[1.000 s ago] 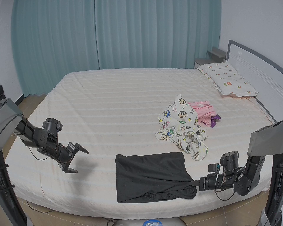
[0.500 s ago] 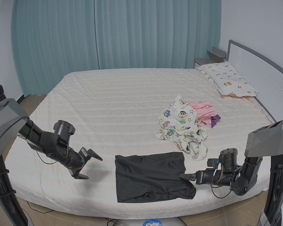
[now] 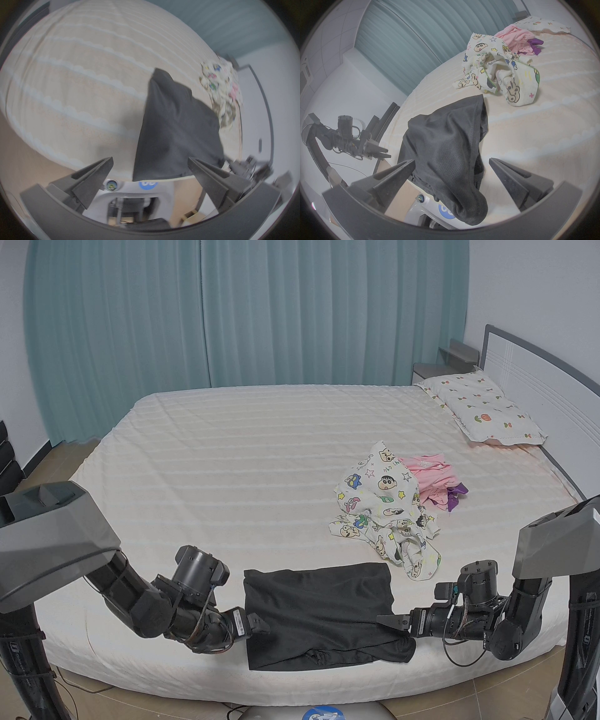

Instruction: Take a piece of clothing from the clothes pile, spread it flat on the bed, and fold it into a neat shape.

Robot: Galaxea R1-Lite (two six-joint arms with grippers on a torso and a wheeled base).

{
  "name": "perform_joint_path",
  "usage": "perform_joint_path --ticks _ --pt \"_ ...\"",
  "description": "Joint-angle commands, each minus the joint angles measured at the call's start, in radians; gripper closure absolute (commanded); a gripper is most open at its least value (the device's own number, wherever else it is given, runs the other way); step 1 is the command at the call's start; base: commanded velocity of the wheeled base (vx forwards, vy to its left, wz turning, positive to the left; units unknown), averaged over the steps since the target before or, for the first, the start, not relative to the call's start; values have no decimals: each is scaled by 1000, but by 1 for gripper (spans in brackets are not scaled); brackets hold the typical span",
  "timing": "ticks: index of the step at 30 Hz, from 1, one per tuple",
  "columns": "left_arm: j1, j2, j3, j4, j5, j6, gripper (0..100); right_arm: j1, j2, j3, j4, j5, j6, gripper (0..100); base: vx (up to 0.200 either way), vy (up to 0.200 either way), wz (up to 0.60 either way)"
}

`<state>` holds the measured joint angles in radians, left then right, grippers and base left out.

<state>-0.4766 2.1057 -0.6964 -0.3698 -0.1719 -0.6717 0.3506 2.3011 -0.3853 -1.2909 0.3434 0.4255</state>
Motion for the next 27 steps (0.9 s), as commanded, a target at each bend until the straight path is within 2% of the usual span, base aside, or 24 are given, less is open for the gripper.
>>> perform_joint_path --ticks 1,8,12,15,19,20,27 --pt "-51 53 129 -129 9 127 0 18 38 -3 -2 -3 -1 0 0 0 0" --pt "-97 97 113 -218 8 133 0 19 40 0 -2 -1 1 0 0 0 0" --pt "-112 122 113 -241 17 176 0 19 40 2 -2 -1 1 0 0 0 0" --pt "-114 151 106 -262 60 213 0 19 41 0 -2 0 1 0 0 0 0" --pt "-122 183 78 -291 98 212 0 21 43 0 -2 2 1 0 0 0 0" --pt "-122 181 78 -291 98 212 100 21 43 3 -2 2 1 0 0 0 0" --pt "-105 171 104 -290 98 201 100 19 55 5 -2 6 1 0 0 0 0"
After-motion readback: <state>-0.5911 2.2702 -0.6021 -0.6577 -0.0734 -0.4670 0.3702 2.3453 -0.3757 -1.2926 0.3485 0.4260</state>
